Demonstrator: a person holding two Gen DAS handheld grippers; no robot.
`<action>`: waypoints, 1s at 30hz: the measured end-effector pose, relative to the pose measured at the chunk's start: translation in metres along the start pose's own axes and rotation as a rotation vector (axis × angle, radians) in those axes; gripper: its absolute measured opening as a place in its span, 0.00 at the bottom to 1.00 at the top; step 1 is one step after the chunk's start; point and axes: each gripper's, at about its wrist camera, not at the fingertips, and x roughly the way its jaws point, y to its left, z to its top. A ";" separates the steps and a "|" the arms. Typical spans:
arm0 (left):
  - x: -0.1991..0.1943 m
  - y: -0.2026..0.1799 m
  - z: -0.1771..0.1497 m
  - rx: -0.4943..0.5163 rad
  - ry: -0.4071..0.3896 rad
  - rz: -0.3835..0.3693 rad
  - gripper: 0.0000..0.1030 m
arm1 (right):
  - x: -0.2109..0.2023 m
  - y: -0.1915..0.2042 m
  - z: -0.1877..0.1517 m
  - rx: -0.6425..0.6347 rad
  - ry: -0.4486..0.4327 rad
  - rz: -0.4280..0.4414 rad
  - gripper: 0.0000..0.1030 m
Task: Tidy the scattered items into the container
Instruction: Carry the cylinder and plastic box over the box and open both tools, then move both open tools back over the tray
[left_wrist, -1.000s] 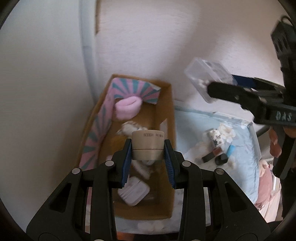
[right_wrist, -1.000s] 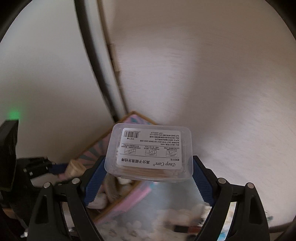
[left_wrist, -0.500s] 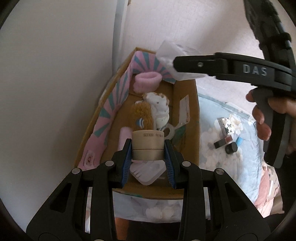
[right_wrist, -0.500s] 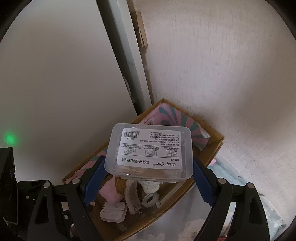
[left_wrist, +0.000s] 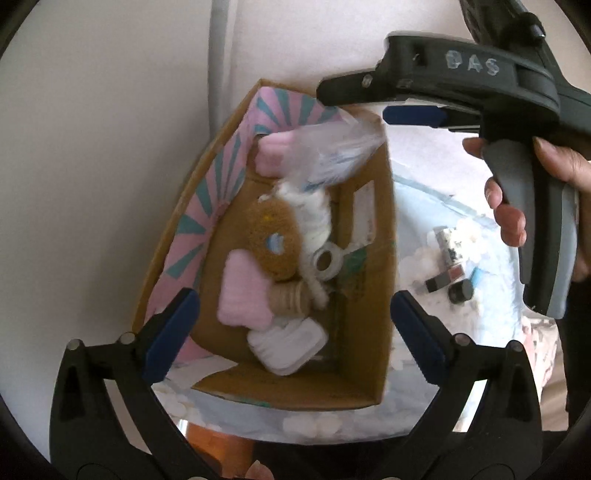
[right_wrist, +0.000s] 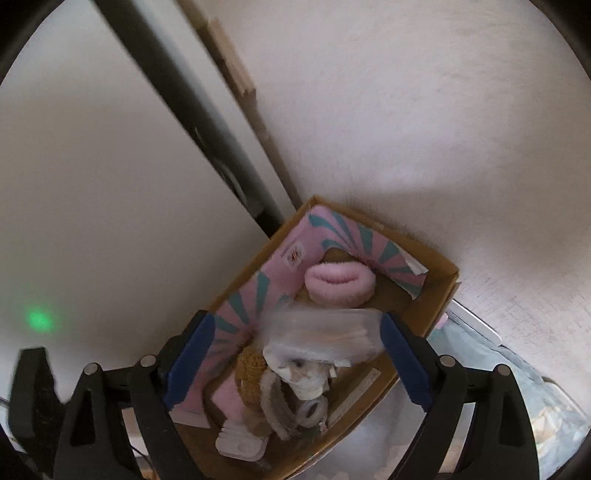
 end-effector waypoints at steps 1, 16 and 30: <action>0.000 -0.001 0.000 0.002 -0.002 0.005 0.99 | -0.005 -0.002 0.000 0.005 -0.003 0.001 0.88; -0.020 -0.024 0.018 0.060 -0.051 -0.009 0.99 | -0.091 -0.018 -0.018 -0.117 -0.035 -0.084 0.88; -0.034 -0.077 0.034 0.160 -0.086 -0.076 0.99 | -0.169 -0.060 -0.070 -0.032 -0.136 -0.195 0.88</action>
